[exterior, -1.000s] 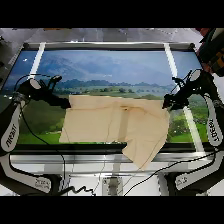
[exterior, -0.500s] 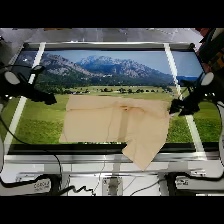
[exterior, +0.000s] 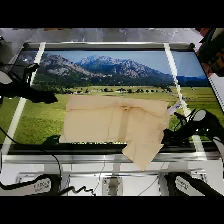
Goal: Fold the clothes and pants, and hang the long-sleeved shirts on hangers.
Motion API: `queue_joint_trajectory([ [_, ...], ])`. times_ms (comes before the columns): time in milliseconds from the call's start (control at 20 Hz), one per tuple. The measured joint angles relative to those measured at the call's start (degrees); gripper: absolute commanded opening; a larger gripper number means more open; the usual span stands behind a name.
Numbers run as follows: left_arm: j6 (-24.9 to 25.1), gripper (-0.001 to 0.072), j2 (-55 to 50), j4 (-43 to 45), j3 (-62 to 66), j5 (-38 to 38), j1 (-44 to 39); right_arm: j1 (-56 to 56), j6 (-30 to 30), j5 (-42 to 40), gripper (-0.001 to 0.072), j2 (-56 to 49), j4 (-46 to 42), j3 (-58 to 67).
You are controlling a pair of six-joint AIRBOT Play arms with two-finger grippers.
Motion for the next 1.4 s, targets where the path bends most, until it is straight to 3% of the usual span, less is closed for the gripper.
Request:
queue_joint_trajectory([
  [250, -2.73, 0.0537, -0.17, -4.17, -3.32, 1.33, 3.21, -0.04, 0.26, -7.52, 0.0368, -1.46, 0.04, -3.96],
  [450, -0.87, 0.0537, -0.22, -4.87, -7.04, -1.55, 10.47, -0.07, -2.67, -7.89, 0.0356, -4.26, 0.72, -4.57],
  [550, 0.70, 0.0537, -0.22, -5.22, -9.97, -2.82, 14.25, -0.07, -5.07, -8.31, 0.0169, -5.75, 2.43, -4.79],
  [750, 5.05, 0.0537, -0.22, -6.12, -18.78, -4.63, 19.06, -0.04, -9.60, -10.25, 0.0025, -6.45, 4.24, -4.83],
  [1000, 8.96, 0.0536, -0.22, -7.04, -30.45, -0.55, 20.57, -0.04, -12.28, -15.43, 0.0016, -2.60, 3.89, -4.79],
  [1250, 9.86, 0.0535, -0.15, -8.68, -36.35, 2.56, 19.58, -0.04, -12.87, -14.84, 0.0015, 1.25, 4.72, -4.79],
  [1300, 9.97, 0.0510, -0.15, -8.72, -37.05, 2.86, 19.06, -0.04, -12.90, -14.69, 0.0015, 1.57, 4.81, -4.79],
  [1400, 10.19, 0.0378, -0.17, -8.20, -38.56, 3.41, 17.46, -0.04, -12.94, -14.60, 0.0015, 1.97, 5.31, -4.79],
])
